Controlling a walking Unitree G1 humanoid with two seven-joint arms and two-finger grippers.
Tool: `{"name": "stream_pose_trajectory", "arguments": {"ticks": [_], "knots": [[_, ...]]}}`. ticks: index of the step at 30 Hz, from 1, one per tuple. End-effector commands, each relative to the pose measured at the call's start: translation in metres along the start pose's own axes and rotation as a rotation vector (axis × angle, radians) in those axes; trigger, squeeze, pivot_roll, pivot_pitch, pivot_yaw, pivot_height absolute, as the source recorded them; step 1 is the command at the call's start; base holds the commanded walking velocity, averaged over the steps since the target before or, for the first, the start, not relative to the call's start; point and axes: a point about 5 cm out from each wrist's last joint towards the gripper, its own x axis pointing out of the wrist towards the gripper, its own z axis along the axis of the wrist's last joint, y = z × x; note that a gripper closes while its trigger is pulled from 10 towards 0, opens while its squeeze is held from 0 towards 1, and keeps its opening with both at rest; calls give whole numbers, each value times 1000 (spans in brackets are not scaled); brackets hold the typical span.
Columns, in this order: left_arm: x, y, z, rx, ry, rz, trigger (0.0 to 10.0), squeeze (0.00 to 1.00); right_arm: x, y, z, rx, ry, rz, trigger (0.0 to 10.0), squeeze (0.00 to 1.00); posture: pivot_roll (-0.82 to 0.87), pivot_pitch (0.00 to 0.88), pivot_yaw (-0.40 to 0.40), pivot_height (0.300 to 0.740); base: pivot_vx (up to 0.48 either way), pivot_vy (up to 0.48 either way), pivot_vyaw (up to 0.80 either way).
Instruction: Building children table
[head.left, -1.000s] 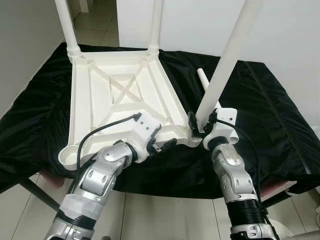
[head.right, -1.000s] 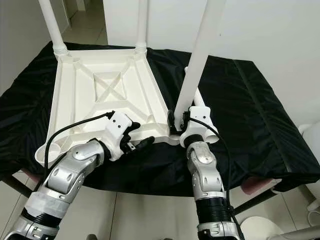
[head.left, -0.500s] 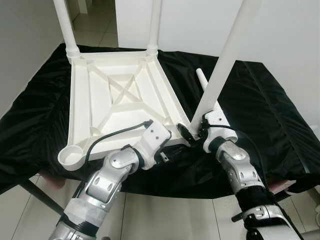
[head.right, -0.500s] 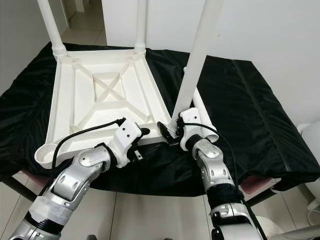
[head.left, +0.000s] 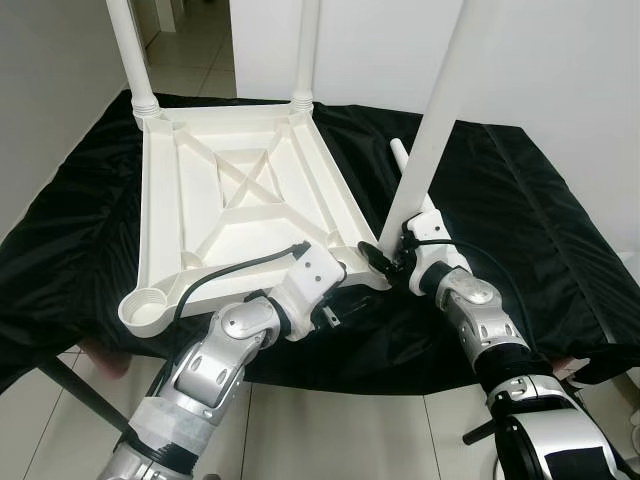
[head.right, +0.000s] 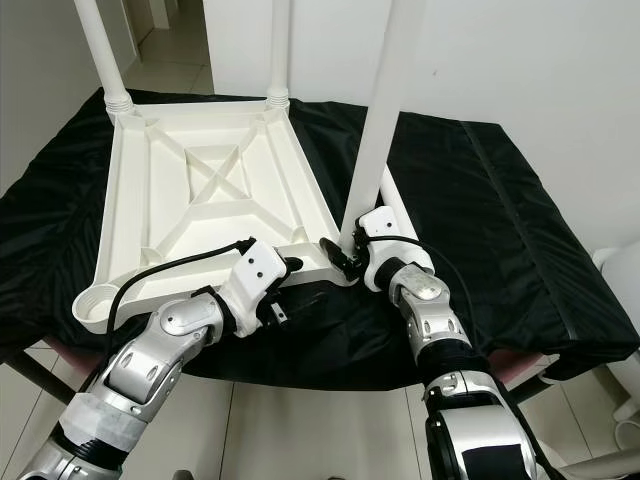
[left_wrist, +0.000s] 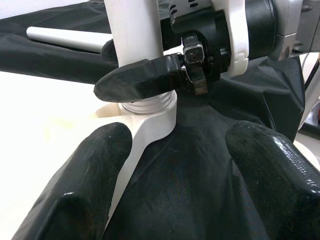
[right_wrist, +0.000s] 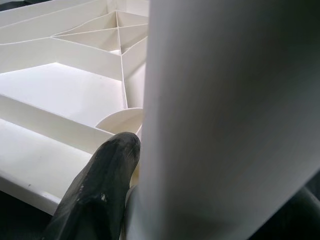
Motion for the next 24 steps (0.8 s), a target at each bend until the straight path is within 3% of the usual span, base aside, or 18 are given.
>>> {"name": "stream_pose_trajectory", "arguments": {"ticks": [1, 6, 7, 8, 17, 21, 23, 24], "knots": [[1, -4, 0, 11, 1, -24, 10000, 0, -2, 2, -8, 24, 27, 17, 0, 0, 64, 35, -54, 740, 0, 0, 0], [2, -6, 0, 11, -3, -31, 10000, 0, -6, 0, -13, 57, 24, -1, 235, 0, 59, 32, -55, 740, 0, 0, 0], [2, -7, 0, 12, -3, -33, 10000, 0, -8, -1, -15, 74, 24, -21, 8863, 0, 57, 30, -55, 740, 0, 0, 0], [2, -7, 0, 12, -3, -35, 10000, 0, -9, 0, -17, 93, 22, -37, 10000, 0, 55, 29, -55, 740, 0, 0, 0], [3, -9, -1, 11, -3, -42, 10000, 0, -3, 13, -15, 152, -5, -226, 10000, 0, 52, 24, -62, 740, 0, 0, 0], [4, -11, -1, 0, -7, -40, 10000, 0, 0, 25, -16, 253, -5, -410, 10000, 0, 53, 22, -71, 740, 0, 0, 0], [4, -11, -1, 0, -7, -40, 10000, 0, 0, 25, -16, 253, -5, -410, 10000, 0, 53, 22, -71, 740, 0, 0, 0], [3, -11, -1, -2, -6, -38, 10000, 0, 1, 31, -15, 300, -11, -489, 10000, 0, 55, 21, -76, 740, 0, 0, 0]]}}
